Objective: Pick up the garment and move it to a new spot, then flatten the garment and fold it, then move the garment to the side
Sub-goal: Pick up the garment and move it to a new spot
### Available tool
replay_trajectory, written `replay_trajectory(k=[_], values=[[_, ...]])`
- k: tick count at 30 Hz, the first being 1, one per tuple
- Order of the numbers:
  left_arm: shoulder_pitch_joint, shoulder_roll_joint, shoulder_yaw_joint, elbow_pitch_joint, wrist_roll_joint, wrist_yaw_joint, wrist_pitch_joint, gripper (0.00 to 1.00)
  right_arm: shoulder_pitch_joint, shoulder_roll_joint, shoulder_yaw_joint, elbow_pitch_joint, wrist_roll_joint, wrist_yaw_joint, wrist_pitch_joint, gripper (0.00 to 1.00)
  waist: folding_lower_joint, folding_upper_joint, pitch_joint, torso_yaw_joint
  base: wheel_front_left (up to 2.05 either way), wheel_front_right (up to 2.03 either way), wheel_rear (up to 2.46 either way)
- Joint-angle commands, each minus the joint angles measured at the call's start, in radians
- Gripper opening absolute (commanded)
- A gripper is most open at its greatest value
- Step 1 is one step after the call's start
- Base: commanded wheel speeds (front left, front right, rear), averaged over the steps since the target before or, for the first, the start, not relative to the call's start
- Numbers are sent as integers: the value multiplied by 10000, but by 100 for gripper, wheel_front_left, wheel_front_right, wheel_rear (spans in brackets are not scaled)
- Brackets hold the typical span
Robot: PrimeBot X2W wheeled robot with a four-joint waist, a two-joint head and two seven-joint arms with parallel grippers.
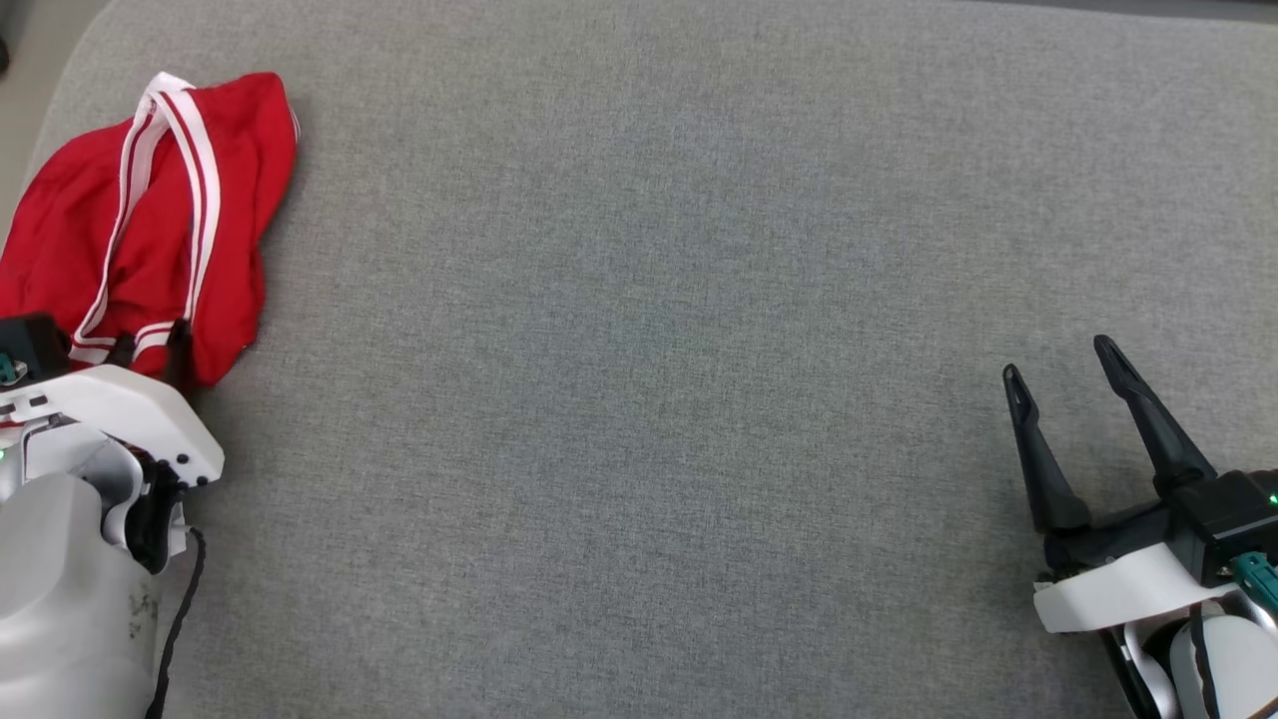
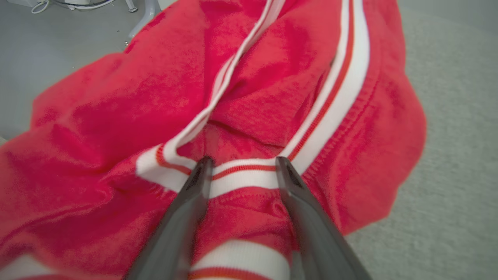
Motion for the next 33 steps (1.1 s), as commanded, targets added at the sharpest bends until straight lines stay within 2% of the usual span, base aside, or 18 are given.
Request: replay_trajectory(k=[1,4,7,10,15,20,23,24,29,33], values=[[197,69,-66,357,5,-2,249,0,-27,8,6,25,84,-3,-51,100,0,0,-101,-32,0,0,0],[154,213,-139,489,-80,-89,169,0,42,140,38,91,147,-3,-51,100,0,0,-407,-91,0,0,0],[102,188,-236,35,-303,-180,-208,0,196,322,54,175,203,-3,-51,100,0,0,-850,-152,0,0,0],[387,-244,-557,-851,-712,-215,-399,0,361,524,66,289,291,-3,-51,100,0,0,-1410,-249,0,0,0],[1451,-525,-1845,-3882,-1712,-213,-40,0,665,836,79,418,442,-3,-51,100,0,0,-2304,-713,0,0,0],[2802,-700,-2864,-7641,-2418,-215,777,0,890,996,63,482,600,-3,-51,100,0,0,-2921,-1533,0,0,0],[3627,-1054,-3470,-9719,-2654,-130,1385,0,1013,1035,-75,452,669,-3,-50,100,0,0,-3128,-2071,0,0,0],[3627,-1054,-3470,-9719,-2654,-130,1385,0,1013,1035,-75,452,669,-3,-50,100,0,0,-3128,-2071,0,0,0],[4549,-1427,-4613,-12387,-2778,225,2500,0,1188,1037,-216,394,905,-3,-51,100,0,0,-3221,-3005,0,0,0],[5117,-1461,-5141,-13460,-2808,638,3237,0,1220,1043,-274,349,1091,-3,-51,100,0,0,-3113,-3705,0,0,0]])
